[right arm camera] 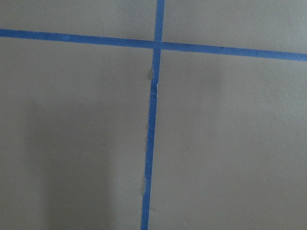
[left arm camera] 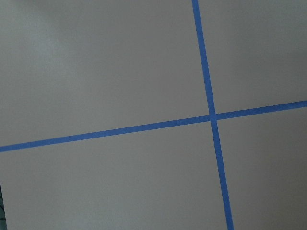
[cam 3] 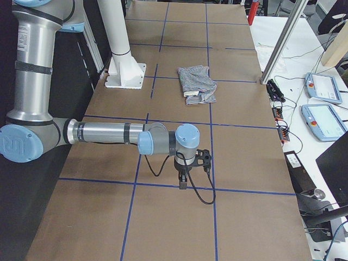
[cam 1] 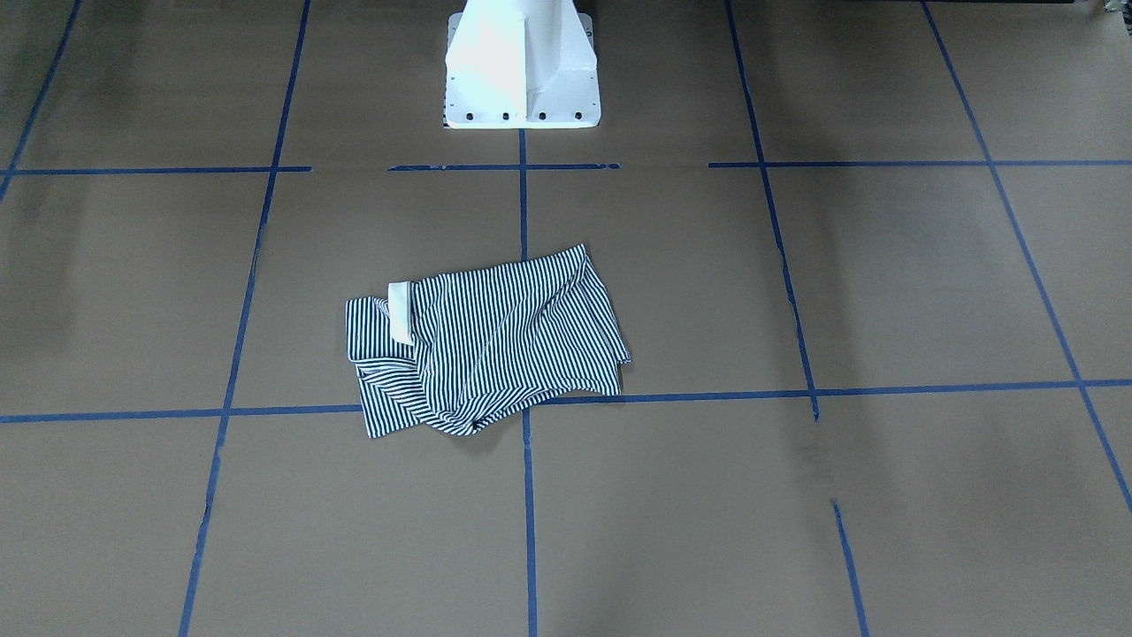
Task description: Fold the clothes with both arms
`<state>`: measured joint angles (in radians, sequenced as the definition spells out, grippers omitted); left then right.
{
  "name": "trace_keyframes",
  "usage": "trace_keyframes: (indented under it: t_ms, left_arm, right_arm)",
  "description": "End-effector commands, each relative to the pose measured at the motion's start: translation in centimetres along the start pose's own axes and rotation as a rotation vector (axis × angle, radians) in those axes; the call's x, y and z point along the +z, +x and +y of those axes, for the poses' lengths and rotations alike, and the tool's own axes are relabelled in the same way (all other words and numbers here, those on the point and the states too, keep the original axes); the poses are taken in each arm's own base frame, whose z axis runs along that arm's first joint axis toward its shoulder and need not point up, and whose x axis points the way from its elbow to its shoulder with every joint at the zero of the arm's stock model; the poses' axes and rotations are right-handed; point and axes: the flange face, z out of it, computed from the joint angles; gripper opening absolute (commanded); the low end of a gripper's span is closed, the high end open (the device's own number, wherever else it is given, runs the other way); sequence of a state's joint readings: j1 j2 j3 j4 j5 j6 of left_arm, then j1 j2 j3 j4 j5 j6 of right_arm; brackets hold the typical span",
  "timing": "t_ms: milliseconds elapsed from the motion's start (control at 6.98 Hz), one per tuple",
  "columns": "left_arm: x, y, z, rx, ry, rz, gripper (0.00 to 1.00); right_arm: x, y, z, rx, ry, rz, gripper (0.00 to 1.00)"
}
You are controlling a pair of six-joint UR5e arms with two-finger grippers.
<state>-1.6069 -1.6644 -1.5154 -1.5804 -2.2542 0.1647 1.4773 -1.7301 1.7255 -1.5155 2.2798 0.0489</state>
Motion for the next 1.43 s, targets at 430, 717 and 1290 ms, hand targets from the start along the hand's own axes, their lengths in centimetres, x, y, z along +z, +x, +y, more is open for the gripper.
trace_keyframes:
  t_ms: [430,717,1290]
  left_arm:
    - [2.9,-0.2,5.1,-0.046,-0.024,0.155,1.0]
    - [1.6,1.0,5.3,-0.022,0.0,0.148,1.0]
    - [1.5,1.0,5.2,-0.018,0.003,0.146,1.0]
  right_arm:
    - [0.5,0.4,0.6,0.018,-0.014,-0.002,1.0]
    - [0.6,0.5,0.7,0.015,-0.015,-0.002,1.0]
    - [0.5,0.4,0.7,0.01,-0.012,-0.004,1.0]
